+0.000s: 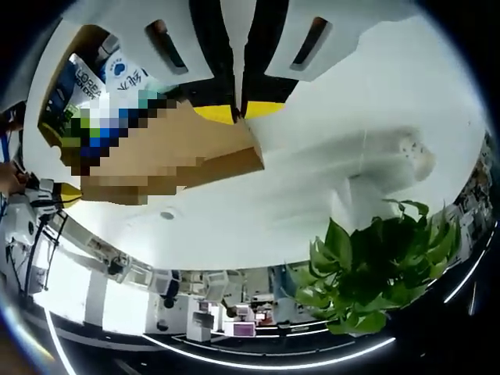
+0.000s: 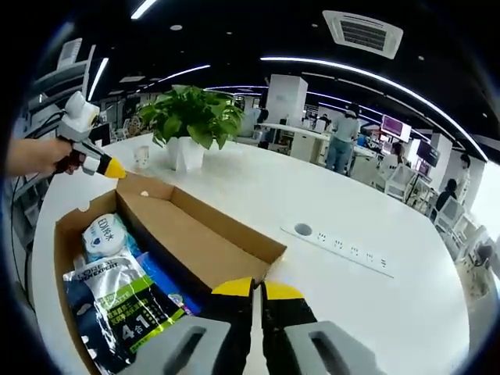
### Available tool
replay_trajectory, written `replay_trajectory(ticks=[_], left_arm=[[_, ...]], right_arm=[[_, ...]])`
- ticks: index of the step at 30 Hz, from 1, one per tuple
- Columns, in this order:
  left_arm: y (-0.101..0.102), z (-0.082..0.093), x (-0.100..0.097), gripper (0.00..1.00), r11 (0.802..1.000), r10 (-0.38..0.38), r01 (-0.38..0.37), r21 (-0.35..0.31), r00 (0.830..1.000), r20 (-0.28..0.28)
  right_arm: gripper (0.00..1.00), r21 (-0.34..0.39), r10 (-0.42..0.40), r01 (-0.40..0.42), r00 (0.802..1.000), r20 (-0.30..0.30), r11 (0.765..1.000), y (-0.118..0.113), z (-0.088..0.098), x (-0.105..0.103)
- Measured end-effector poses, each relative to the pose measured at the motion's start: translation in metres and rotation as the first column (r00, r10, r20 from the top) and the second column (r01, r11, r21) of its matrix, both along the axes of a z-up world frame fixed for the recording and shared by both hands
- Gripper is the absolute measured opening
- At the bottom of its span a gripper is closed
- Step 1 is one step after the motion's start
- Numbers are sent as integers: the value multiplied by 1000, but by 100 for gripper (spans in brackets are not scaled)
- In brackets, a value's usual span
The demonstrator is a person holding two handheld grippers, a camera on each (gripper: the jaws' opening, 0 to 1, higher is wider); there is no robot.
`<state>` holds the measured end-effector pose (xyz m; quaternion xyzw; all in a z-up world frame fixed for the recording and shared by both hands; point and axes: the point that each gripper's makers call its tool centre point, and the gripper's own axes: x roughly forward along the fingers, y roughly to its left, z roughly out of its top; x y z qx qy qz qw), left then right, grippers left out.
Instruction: Operate the shoe box by opening the lid, removing the specified soft item, and placing it in the target area until the item is outside and the box remains undamaged.
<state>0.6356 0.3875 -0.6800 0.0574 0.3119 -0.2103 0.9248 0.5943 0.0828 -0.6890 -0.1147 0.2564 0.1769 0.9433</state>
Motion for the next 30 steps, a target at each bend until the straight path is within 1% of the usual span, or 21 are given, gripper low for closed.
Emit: replay_trajectory(ticks=[9, 14, 16, 19, 23, 24, 27, 29, 30], left_arm=[[-2, 2, -3, 2, 1000, -4, 4, 9, 1000, 2], [-3, 5, -5, 3, 1000, -15, 14, 27, 1000, 10], [-4, 6, -6, 3, 999, -23, 23, 42, 1000, 15], [-4, 8, -8, 6, 998, -30, 29, 53, 999, 21], [-4, 16, -10, 11, 998, -36, 33, 57, 999, 38], [-5, 18, -10, 12, 998, -35, 33, 57, 999, 41], [-8, 24, -16, 14, 997, -51, 47, 69, 997, 61], [-9, 25, -20, 15, 996, -58, 54, 71, 997, 60], [-11, 27, -25, 16, 995, -67, 63, 71, 996, 62]], right_arm=[[0, 1, 7, -7, 1000, -9, 1000, 1, 1, -2], [0, 2, 12, -12, 1000, -11, 1000, 2, 2, -3], [0, -9, 22, -22, 1000, -11, 1000, 3, 3, -4], [5, -18, 30, -30, 999, -16, 999, 2, 3, -6], [9, -5, 36, -36, 999, -5, 999, 1, 9, -9], [12, 2, 43, -43, 999, -6, 999, 3, 10, -11], [17, 7, 53, -53, 999, 6, 999, 5, 16, -14], [19, 14, 60, -60, 998, 11, 998, 7, 19, -16], [21, 16, 65, -65, 998, 13, 998, 8, 20, -18]])
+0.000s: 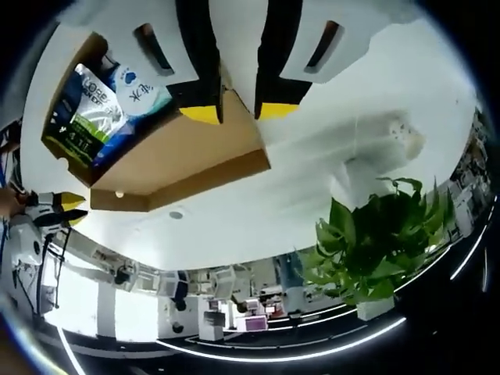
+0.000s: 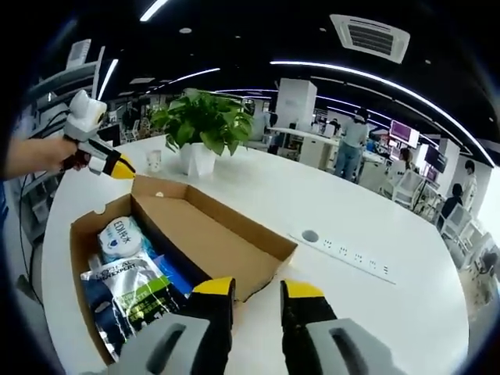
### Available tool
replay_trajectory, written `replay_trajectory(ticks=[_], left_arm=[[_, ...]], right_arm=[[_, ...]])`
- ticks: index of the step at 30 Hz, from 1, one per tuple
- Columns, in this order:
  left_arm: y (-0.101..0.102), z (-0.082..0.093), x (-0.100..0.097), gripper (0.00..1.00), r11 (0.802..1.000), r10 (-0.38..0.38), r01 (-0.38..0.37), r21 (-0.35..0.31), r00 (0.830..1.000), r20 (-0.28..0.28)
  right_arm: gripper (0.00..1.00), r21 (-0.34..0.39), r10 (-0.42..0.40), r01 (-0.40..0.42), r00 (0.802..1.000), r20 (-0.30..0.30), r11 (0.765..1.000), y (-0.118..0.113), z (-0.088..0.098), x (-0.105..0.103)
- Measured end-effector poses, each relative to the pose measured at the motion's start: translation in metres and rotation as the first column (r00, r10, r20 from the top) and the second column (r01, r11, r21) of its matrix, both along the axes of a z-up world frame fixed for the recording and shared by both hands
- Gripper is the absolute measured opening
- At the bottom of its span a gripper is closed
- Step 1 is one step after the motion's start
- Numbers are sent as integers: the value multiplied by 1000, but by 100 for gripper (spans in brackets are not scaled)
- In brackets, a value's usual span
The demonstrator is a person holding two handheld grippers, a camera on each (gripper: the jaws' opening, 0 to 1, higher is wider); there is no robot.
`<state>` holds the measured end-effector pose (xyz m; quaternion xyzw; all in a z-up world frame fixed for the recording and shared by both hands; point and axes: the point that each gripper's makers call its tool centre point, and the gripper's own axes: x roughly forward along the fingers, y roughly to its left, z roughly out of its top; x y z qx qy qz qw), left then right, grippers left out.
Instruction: Operate the shoe box by opening the lid, removing the specified soft item, and placing it in the target area until the item is outside and the box remains undamaged.
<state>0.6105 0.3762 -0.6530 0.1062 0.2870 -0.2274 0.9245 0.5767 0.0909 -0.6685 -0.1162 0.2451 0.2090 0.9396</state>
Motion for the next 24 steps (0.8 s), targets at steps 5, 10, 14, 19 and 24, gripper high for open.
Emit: replay_trajectory(ticks=[5, 10, 14, 19, 24], left_arm=[[-5, 7, -13, 17, 1000, -18, 18, -15, 1000, 9], [-13, 9, -27, 20, 999, -51, 51, -18, 999, -1], [-18, 9, -38, 22, 997, -70, 70, -19, 997, -11], [-26, 4, -54, 23, 995, -101, 101, -21, 994, -30], [-36, -3, -66, 24, 991, -129, 128, -30, 990, -51]], right_arm=[[29, 9, 18, -18, 1000, -1, 1000, 3, 5, -8], [36, 13, 48, -48, 999, 1, 999, 5, 7, -21], [42, 29, 67, -67, 998, 0, 997, 7, 8, -30], [45, 20, 101, -101, 995, 3, 995, 10, 8, -42], [47, 20, 145, -145, 989, 5, 989, 17, 11, -53]])
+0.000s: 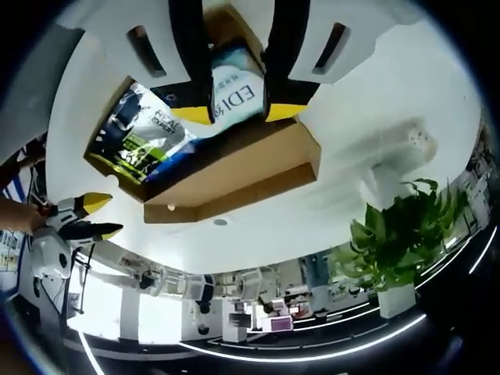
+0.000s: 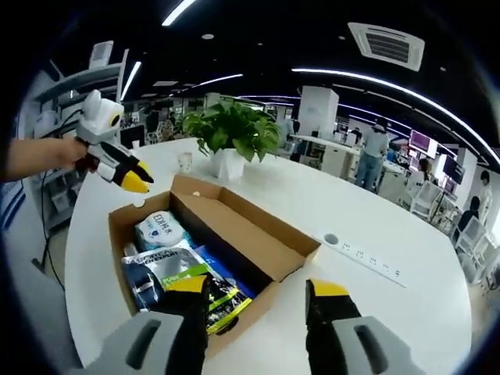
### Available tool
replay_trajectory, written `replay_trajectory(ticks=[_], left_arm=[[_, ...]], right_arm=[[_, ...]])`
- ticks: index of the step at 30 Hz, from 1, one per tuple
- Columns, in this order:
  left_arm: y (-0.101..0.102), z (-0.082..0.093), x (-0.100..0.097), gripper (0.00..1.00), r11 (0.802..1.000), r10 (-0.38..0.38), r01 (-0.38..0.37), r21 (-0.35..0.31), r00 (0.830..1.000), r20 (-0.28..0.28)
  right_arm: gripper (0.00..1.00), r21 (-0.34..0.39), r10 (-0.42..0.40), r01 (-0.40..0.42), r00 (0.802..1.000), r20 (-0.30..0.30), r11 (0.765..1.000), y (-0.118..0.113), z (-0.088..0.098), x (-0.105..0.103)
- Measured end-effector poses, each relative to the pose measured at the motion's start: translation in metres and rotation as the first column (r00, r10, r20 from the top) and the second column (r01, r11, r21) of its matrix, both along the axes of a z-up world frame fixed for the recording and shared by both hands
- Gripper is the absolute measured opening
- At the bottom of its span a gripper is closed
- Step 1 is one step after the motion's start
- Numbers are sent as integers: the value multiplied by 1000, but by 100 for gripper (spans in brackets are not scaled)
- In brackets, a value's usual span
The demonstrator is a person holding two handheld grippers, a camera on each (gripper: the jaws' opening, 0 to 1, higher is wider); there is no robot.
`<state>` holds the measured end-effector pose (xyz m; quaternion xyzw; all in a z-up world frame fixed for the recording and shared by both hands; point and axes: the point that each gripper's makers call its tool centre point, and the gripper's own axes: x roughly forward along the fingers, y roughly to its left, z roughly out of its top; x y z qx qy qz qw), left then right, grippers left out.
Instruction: Operate the shoe box by opening the lid, removing the specified soft item, and placing it in the target area until the item is outside and the box remains undamaged.
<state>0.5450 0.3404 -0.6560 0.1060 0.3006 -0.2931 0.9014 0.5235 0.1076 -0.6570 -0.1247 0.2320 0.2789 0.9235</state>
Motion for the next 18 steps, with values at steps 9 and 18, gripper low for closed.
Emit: replay_trajectory(ticks=[9, 18], left_arm=[[-26, -13, -23, 25, 997, -81, 81, 0, 996, -46], [-46, -25, -41, 26, 991, -135, 135, 1, 987, -89]], right_arm=[[48, -18, 60, -60, 998, 2, 998, 5, -1, -14], [48, -36, 91, -91, 996, 9, 995, 7, -4, -28]])
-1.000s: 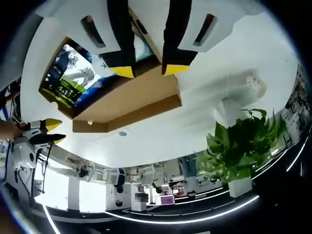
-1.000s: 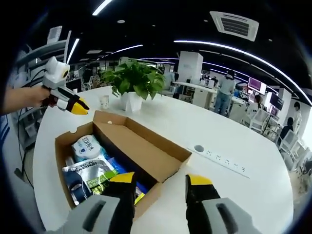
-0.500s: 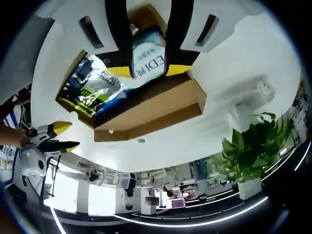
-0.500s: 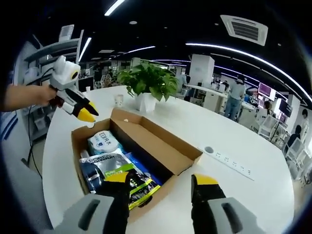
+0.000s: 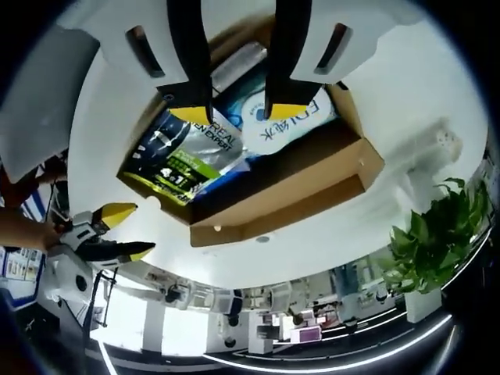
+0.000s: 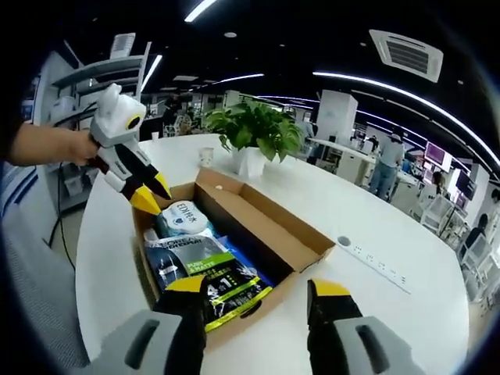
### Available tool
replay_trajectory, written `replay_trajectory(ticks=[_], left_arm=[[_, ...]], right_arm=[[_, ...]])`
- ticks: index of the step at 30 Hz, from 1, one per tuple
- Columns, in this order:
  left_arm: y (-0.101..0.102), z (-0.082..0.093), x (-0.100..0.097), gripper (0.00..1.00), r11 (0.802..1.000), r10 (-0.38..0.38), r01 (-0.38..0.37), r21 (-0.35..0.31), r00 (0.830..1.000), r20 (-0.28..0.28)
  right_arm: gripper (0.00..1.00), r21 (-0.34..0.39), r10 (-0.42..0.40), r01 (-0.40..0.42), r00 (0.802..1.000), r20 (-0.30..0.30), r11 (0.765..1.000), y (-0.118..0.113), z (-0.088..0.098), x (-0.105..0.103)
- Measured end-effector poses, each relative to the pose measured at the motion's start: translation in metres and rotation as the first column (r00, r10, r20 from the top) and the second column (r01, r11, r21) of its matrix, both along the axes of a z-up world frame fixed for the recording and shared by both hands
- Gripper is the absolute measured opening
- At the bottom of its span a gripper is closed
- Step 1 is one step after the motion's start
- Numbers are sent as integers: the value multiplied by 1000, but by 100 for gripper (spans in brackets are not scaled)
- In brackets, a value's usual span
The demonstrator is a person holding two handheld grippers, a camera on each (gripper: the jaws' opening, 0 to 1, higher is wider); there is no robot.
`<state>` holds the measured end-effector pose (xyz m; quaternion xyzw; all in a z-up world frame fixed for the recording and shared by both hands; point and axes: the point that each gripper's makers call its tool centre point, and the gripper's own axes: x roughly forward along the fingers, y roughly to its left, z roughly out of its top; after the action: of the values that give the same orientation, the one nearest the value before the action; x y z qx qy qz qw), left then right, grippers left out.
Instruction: Operate the shoe box by opening the lid, removing the specified soft item, and placing it in the target area until the item is outside and the box remains undamaged.
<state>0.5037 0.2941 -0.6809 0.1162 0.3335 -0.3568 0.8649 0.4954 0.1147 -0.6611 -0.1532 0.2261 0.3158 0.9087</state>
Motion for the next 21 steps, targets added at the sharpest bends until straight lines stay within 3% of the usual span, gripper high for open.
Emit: replay_trajectory(ticks=[9, 12, 15, 21], left_arm=[[-12, -12, -11, 27, 1000, -6, 3, -26, 994, -105], [-17, -21, -20, 29, 997, 22, -37, -65, 975, -222], [-20, -28, -24, 32, 995, 33, -61, -84, 954, -297], [-27, -35, -28, 30, 993, 21, -60, -100, 937, -348]], right_arm=[[50, -9, 28, -27, 1000, 6, 1000, 4, 0, -11], [50, -2, 40, -40, 999, 7, 999, 6, 1, -15], [50, 1, 48, -48, 999, 8, 999, 8, 0, -17], [50, 2, 67, -67, 998, 19, 998, 13, 1, -21]])
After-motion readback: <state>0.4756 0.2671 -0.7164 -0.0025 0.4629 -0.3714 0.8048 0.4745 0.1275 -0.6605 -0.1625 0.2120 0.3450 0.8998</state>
